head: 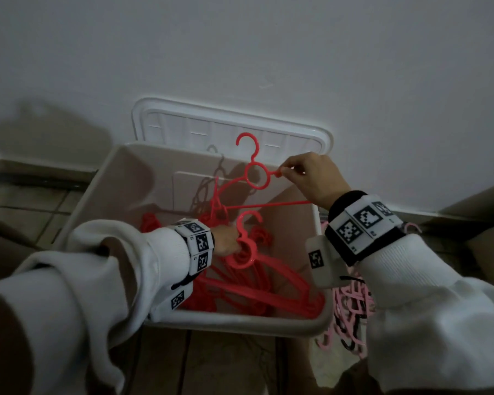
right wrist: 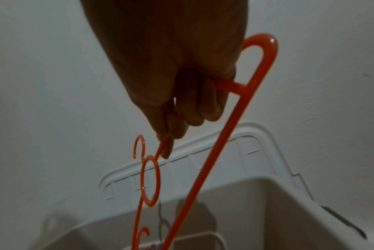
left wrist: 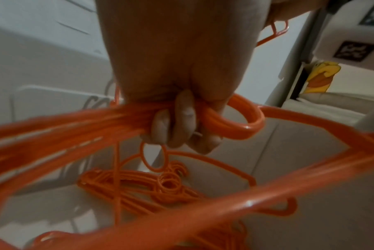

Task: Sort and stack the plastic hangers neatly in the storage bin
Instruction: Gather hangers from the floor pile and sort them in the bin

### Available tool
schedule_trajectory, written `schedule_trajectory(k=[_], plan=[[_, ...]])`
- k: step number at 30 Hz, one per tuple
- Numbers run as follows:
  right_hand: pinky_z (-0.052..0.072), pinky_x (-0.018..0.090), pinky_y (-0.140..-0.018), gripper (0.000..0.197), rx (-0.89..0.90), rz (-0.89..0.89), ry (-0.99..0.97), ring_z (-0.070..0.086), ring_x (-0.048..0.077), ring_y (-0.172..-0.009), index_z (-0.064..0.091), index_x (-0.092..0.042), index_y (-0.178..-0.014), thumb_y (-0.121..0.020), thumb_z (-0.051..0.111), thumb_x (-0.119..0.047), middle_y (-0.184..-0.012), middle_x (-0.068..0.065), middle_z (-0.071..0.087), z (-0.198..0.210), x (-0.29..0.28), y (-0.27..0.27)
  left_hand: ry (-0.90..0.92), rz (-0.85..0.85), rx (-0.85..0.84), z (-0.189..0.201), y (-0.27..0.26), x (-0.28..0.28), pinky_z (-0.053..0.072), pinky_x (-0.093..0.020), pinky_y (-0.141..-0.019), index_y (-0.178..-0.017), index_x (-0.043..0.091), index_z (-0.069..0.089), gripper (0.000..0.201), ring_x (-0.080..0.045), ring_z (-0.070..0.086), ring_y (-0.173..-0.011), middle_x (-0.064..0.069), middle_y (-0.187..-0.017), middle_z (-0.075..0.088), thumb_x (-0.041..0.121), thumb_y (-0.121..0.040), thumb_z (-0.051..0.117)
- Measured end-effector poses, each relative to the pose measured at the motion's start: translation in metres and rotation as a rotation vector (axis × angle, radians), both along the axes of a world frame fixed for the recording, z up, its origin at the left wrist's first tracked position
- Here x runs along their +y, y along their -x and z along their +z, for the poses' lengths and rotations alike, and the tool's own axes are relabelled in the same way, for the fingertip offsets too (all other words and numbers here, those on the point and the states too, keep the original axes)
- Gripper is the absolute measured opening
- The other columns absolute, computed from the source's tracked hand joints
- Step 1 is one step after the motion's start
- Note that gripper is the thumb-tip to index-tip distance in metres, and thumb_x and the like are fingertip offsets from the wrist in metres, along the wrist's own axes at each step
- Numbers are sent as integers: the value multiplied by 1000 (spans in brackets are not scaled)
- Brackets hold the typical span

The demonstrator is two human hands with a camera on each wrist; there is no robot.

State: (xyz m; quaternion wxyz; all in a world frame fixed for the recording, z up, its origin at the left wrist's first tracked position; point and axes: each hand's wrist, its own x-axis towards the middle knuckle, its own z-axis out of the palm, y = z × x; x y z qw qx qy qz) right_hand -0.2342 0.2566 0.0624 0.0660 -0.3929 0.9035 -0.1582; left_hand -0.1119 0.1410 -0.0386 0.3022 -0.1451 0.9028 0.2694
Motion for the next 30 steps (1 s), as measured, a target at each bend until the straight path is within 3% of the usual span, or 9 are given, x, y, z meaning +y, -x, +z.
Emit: schedule_trajectory(k=[3,9,12,14,16,17,21,28,30], plan=[[32,22,-68,24,-33,20,1,60,24,-93,71,-17,-101,-93,50,-24,-95,10,69,-5,-2,3,60,-18,-54,-7,-1,-5,29,-13,-40,-58,14,39,36,-10,36,-51,2,-61,40,9,-94,41],[32,23,-69,22,-24,24,-32,60,25,-90,70,-16,-104,-91,54,-25,-92,12,68,-24,-12,3,161,-31,-41,-10,-2,-19,34,-21,-50,-69,8,54,28,-13,44,-56,1,-64,46,13,-94,42],[40,28,-76,23,-36,70,-106,61,26,-95,69,-16,-105,-90,56,-27,-96,11,69,-38,-18,0,147,-45,-61,-12,-2,-20,33,-17,-44,-68,12,52,28,-8,39,-53,3,-64,45,13,-95,43],[41,28,-79,24,-75,141,-146,61,27,-98,68,-14,-107,-91,55,-27,-100,11,69,-47,-22,-3,121,-58,-70,-13,-3,-19,37,-16,-51,-93,5,63,19,-11,45,-62,-2,-79,57,15,-95,46],[42,30,-80,24,-121,207,-104,61,28,-95,68,-11,-106,-92,54,-26,-98,12,69,-50,-29,-6,81,-42,-56,-13,-6,-19,38,-21,-69,-118,4,58,30,-12,47,-82,-8,-106,62,21,-93,53],[43,32,-81,24,-139,231,-56,62,28,-92,68,-10,-104,-93,53,-25,-95,13,69,-49,-32,-6,79,-46,-50,-13,-7,-19,38,-22,-71,-122,5,56,34,-12,46,-86,-7,-108,61,22,-93,54],[45,35,-84,22,-127,240,98,63,24,-91,69,-12,-99,-93,52,-25,-94,8,71,-40,-42,-2,154,-85,-39,-15,-12,-24,40,-24,-71,-121,8,57,34,-12,46,-84,-6,-111,62,25,-92,55],[47,38,-79,23,40,169,-17,61,30,-95,67,-16,-103,-93,50,-29,-94,9,70,-51,-46,5,257,-167,-30,-6,-3,-20,42,-30,-66,-105,0,63,25,-27,60,-86,-11,-96,61,10,-93,43],[48,38,-78,24,100,154,-74,61,32,-97,64,-18,-106,-94,47,-30,-99,11,69,-59,-47,3,252,-192,-33,-4,-2,-18,40,-28,-62,-106,0,62,26,-25,62,-83,-8,-92,64,10,-92,43]])
